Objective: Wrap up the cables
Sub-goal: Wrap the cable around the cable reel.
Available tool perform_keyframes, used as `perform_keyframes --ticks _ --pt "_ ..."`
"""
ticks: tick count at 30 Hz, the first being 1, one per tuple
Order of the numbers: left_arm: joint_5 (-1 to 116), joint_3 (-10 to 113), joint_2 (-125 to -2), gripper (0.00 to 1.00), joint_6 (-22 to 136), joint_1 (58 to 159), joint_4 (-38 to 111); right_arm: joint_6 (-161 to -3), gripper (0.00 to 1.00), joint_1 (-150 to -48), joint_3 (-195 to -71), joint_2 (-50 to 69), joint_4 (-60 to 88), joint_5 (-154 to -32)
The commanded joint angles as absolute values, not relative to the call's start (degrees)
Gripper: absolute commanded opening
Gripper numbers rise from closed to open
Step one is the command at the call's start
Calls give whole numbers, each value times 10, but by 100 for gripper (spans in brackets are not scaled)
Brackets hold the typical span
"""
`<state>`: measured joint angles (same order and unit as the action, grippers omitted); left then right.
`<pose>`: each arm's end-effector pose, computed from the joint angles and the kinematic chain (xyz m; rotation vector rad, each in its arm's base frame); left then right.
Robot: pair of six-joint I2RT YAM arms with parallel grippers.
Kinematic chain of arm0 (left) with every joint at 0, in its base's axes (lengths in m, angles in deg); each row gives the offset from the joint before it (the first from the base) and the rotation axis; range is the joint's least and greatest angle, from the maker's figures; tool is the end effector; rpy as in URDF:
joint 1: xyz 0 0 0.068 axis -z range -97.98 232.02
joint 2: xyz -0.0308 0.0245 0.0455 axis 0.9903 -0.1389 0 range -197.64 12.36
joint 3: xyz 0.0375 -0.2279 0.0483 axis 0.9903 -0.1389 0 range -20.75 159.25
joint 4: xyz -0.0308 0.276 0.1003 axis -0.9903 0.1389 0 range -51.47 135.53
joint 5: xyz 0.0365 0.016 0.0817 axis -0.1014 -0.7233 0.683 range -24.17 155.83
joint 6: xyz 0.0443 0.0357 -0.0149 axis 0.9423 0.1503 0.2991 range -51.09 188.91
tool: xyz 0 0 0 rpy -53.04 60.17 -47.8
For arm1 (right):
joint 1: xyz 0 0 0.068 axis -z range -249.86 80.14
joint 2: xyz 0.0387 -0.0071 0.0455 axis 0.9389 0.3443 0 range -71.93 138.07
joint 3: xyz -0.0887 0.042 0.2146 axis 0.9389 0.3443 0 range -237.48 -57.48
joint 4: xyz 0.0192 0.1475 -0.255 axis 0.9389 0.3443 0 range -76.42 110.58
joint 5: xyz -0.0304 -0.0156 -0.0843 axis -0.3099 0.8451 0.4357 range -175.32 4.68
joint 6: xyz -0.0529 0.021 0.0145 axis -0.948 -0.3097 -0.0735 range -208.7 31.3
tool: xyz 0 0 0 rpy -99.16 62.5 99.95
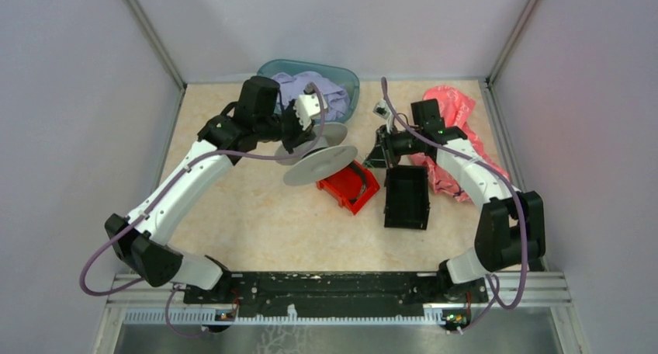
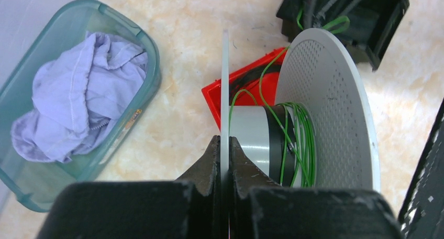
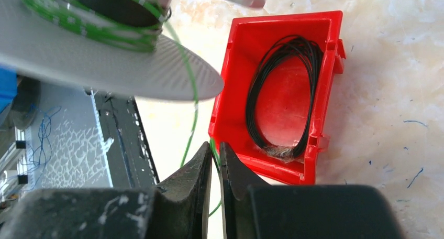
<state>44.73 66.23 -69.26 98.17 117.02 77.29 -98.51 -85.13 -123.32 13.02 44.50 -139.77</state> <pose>0.2828 -0.2168 0.3601 1.3157 1.6926 -0.4541 0.3272 0.1252 0.2274 -0.8943 2.0929 1.1885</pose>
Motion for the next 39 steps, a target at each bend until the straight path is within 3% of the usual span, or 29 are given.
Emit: perform_keyframes --ticks 1,4,10,22,39 --pt "418 655 -674 0 886 1141 671 -952 11 -854 -1207 88 353 -1406" --pt "404 651 -674 0 831 1122 640 -931 10 -854 -1190 81 323 -1388" --pt "337 635 -671 0 699 1072 567 -876 0 -854 -1149 62 245 -1298" --pt "285 617 -722 0 341 988 434 -748 0 -882 -1128 71 129 -1131" --pt "577 678 -784 0 259 973 639 -904 0 -1132 -1169 96 155 -960"
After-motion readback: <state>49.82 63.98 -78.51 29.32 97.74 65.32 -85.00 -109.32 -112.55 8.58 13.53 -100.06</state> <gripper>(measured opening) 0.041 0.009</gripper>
